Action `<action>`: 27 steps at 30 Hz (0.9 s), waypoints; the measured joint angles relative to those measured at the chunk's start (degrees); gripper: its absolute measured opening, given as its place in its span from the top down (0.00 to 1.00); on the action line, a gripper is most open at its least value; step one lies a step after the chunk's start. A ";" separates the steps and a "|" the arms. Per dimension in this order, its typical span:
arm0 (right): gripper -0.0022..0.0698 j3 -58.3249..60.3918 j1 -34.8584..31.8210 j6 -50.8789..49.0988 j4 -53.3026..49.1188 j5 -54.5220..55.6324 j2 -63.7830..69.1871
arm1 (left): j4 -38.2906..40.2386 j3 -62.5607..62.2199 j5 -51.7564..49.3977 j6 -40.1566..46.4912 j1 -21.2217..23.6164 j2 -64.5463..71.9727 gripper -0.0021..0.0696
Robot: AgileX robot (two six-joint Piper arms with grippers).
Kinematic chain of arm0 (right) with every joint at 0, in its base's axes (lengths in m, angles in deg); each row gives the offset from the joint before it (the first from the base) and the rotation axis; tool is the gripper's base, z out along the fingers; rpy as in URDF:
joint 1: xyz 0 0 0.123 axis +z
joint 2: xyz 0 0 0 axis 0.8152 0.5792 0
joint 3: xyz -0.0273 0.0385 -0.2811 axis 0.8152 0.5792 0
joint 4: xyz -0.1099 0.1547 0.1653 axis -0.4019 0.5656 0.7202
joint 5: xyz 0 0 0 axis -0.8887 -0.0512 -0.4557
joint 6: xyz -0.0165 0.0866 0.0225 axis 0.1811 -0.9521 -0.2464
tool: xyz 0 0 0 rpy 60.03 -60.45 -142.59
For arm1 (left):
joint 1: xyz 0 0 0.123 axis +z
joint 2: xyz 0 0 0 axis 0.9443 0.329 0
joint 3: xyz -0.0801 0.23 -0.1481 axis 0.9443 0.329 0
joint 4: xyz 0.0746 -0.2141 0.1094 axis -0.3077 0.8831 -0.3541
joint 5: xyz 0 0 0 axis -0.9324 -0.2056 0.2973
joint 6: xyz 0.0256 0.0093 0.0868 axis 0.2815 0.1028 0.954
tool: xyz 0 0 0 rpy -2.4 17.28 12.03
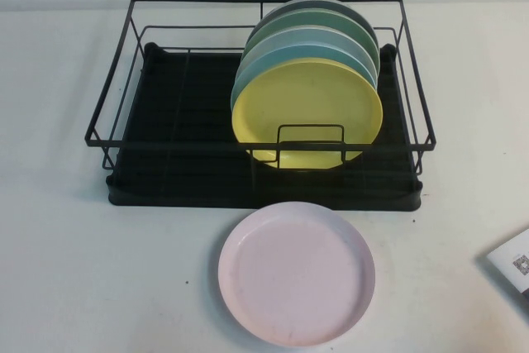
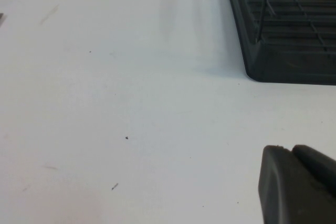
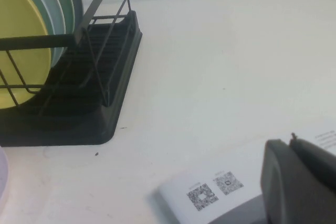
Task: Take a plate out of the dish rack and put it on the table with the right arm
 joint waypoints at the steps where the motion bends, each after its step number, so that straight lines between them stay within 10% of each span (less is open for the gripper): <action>1: 1.00 0.12 0.01 0.00 -0.76 -1.05 -1.86 | 0.00 0.00 0.00 0.00 0.00 0.00 0.98; 27: 1.00 0.24 -0.48 -0.09 -1.59 -15.17 -9.73 | 0.00 0.00 0.00 0.00 0.00 -0.09 0.98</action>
